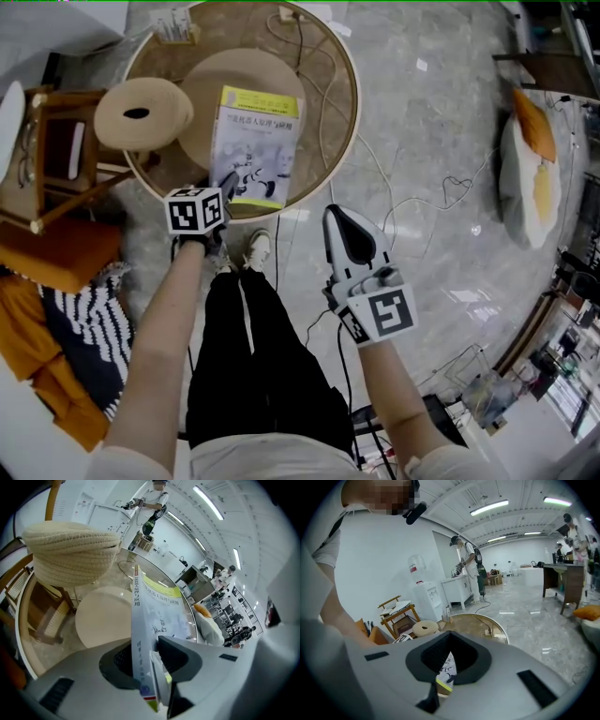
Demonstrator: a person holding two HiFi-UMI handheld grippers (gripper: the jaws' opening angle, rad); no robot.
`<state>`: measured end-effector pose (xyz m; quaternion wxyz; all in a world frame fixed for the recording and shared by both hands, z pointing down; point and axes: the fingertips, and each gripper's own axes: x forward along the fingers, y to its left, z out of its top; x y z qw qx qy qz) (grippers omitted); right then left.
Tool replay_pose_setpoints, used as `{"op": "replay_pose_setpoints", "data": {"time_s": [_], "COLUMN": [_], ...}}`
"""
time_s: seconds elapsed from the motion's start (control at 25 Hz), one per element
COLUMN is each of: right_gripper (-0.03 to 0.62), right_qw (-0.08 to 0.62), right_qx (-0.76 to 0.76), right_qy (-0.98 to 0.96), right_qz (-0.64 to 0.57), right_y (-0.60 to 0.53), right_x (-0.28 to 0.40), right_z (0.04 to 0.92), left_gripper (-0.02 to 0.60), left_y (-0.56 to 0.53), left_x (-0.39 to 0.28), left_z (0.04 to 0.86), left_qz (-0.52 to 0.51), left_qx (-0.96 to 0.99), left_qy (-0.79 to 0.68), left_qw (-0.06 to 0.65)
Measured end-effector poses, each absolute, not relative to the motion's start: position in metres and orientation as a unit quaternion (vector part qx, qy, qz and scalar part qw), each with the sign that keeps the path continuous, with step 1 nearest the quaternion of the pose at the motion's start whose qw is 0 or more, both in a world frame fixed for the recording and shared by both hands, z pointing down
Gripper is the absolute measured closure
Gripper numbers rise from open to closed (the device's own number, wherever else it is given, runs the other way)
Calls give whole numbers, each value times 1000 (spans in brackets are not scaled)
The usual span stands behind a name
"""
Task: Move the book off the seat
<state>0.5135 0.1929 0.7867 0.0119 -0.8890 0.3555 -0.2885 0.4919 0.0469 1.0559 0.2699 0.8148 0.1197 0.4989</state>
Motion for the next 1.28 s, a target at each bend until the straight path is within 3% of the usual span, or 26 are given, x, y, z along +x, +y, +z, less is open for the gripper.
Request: {"op": "replay_pose_setpoints", "data": {"time_s": [0.44,1.0,1.28], "right_gripper": [572,572,572], "right_qw": [13,25,25], "right_qx": [-888,-889,-888], "right_qy": [361,364,371], "right_qz": [-283,-278,-271], "right_y": [188,191,184], "right_x": [516,517,514], "right_z": [785,777,769], "left_gripper": [457,327,319], "left_y": [57,22,15], "left_x": [483,469,467], "left_z": [1055,1058,1044], "left_qz": [507,514,504], "left_qx": [818,835,841], "left_qy": [101,59,59], "left_qw": [250,188,186]}}
